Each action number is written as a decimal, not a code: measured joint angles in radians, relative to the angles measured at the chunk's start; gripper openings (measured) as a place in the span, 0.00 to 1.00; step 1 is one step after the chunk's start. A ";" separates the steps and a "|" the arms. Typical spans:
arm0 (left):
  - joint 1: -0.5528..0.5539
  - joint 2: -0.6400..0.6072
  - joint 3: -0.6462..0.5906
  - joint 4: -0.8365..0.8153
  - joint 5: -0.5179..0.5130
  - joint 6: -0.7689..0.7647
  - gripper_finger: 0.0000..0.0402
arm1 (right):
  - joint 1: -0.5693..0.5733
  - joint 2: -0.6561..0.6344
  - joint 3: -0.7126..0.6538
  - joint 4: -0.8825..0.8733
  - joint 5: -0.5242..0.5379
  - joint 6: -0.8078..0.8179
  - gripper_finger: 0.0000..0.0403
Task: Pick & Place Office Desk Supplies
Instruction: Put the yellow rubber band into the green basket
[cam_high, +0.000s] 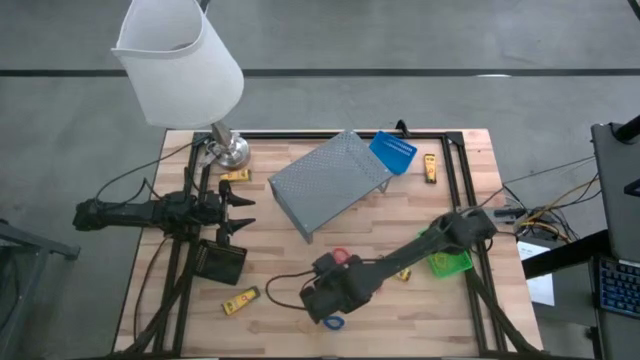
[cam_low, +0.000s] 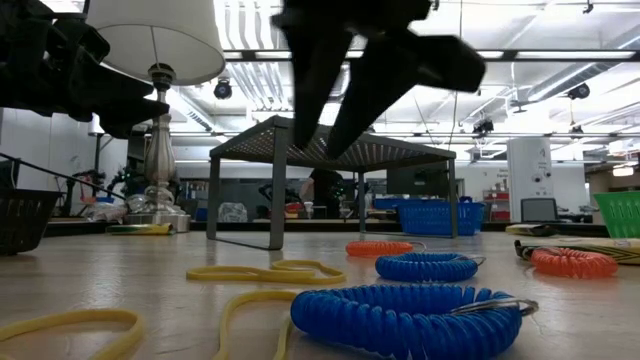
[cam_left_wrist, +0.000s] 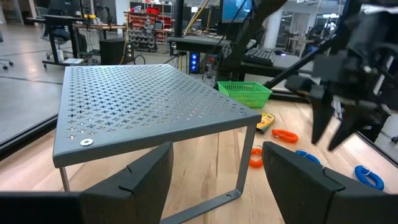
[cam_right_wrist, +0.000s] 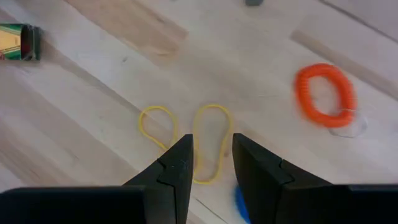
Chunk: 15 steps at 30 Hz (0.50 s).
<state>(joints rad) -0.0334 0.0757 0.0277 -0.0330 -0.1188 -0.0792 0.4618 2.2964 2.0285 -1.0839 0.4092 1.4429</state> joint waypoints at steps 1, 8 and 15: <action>0.000 0.000 0.000 0.000 0.000 0.000 0.63 | 0.000 0.019 0.026 -0.012 0.000 0.000 0.27; 0.000 0.000 0.000 0.000 0.000 0.000 0.63 | 0.000 0.123 0.153 -0.146 -0.018 0.092 0.27; 0.000 0.000 0.000 0.000 0.000 0.000 0.63 | 0.000 0.155 0.153 -0.142 -0.034 0.147 0.27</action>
<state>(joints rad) -0.0334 0.0757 0.0277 -0.0334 -0.1184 -0.0792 0.4618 2.4513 2.1815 -1.2262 0.3753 1.5904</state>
